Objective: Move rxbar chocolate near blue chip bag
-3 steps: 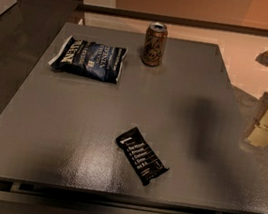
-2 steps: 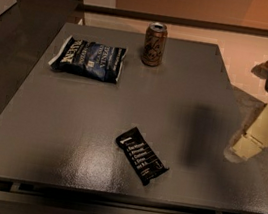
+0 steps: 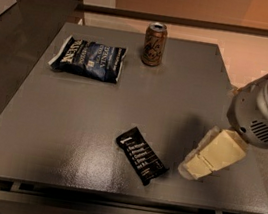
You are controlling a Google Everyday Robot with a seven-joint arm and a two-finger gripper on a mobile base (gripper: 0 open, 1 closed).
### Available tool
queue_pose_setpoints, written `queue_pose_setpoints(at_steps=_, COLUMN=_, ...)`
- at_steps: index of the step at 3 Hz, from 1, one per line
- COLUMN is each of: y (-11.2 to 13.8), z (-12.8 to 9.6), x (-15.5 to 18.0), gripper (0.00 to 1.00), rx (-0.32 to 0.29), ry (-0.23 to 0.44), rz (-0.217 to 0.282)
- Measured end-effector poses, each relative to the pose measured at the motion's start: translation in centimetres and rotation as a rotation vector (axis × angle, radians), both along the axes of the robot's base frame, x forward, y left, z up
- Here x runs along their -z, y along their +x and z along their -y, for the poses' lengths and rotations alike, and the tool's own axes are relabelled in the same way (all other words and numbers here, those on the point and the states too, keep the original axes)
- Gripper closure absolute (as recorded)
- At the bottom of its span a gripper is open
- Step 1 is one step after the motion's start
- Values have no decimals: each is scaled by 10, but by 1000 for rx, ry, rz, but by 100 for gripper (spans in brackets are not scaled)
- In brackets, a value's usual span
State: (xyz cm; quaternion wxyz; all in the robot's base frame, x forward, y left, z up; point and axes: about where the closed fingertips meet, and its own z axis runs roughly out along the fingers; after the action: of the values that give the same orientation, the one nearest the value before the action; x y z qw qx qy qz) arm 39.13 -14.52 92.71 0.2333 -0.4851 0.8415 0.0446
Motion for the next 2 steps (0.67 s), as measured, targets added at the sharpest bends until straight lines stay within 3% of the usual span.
queue_pose_setpoints(at_steps=2, y=1, z=-42, x=41, gripper=0, rx=57, ry=71, rz=90)
